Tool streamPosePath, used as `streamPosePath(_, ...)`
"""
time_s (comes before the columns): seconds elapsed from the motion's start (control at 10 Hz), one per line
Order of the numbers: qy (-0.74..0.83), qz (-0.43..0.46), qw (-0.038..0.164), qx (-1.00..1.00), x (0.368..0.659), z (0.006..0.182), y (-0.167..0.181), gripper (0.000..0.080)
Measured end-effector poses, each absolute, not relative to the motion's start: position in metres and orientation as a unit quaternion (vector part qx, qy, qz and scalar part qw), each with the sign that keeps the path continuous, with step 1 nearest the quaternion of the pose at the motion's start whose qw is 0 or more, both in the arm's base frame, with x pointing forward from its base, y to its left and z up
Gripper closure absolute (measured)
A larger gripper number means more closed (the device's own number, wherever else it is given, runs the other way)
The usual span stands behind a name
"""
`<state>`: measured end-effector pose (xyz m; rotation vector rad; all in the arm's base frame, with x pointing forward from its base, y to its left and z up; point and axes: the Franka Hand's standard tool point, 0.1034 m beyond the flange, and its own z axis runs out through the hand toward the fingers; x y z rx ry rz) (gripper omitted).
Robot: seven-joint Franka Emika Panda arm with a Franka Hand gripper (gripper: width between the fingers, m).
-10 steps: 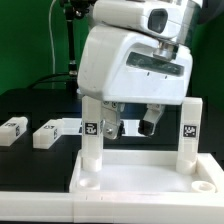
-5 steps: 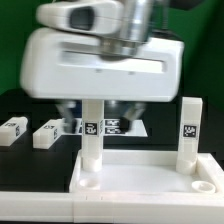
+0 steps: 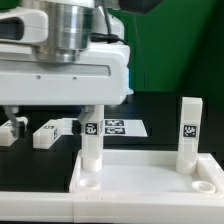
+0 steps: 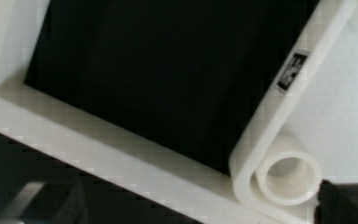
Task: Assemble desk
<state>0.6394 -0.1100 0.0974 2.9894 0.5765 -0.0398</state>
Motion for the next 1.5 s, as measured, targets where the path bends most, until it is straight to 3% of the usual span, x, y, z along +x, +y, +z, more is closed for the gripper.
streamPosePath(0.2,0.175,-0.02,0.042,0.983,0.635,0.097,-0.115,0.015)
streamPosePath(0.3,0.126,-0.039,0.027,0.991,0.624,0.097,-0.131,0.015)
streamPosePath(0.5,0.062,-0.066,0.016,0.996,0.602,0.093,-0.157,0.015)
streamPosePath(0.7,0.055,-0.067,0.021,0.996,0.586,0.083,-0.168,0.015)
streamPosePath(1.1,0.023,-0.074,0.017,0.997,0.584,0.083,-0.169,0.015)
streamPosePath(1.5,-0.084,-0.153,0.003,0.985,0.535,0.067,-0.188,0.015)
